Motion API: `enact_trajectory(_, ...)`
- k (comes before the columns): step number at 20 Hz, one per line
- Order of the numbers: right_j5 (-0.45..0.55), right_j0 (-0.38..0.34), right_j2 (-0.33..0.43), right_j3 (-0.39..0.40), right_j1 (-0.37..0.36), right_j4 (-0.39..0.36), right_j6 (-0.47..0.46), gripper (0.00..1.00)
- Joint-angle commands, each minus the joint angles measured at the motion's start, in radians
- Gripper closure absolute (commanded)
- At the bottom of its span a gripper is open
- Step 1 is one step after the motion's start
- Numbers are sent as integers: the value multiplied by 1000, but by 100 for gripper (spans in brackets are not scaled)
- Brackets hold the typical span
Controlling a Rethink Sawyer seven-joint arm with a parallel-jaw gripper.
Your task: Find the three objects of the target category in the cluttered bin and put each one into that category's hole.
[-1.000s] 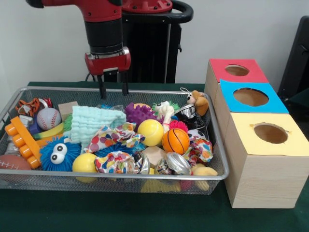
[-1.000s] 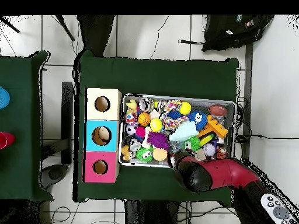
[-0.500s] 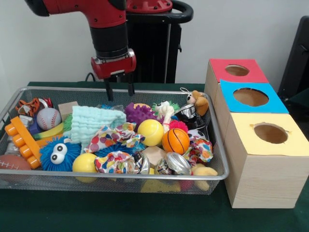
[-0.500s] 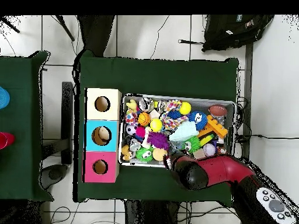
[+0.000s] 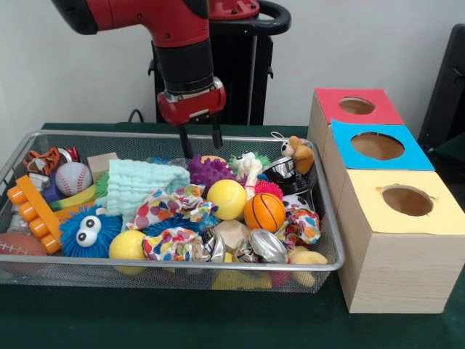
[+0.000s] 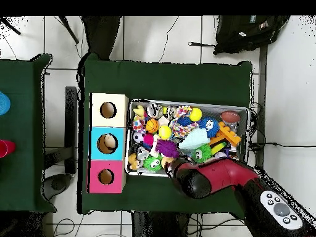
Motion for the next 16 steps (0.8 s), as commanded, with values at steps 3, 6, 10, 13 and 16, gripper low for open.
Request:
enact_trajectory(3, 120, 8, 127, -123, 29, -74, -308, 0)
enact_trajectory(6, 145, 0, 149, -141, 43, -77, -341, 0)
enact_trajectory(10, 197, -13, 183, -172, 61, -64, -403, 0)
enact_trajectory(13, 238, -25, 204, -198, 77, -59, -453, 0)
enact_trajectory(16, 270, -29, 213, -213, 84, -59, -482, 0)
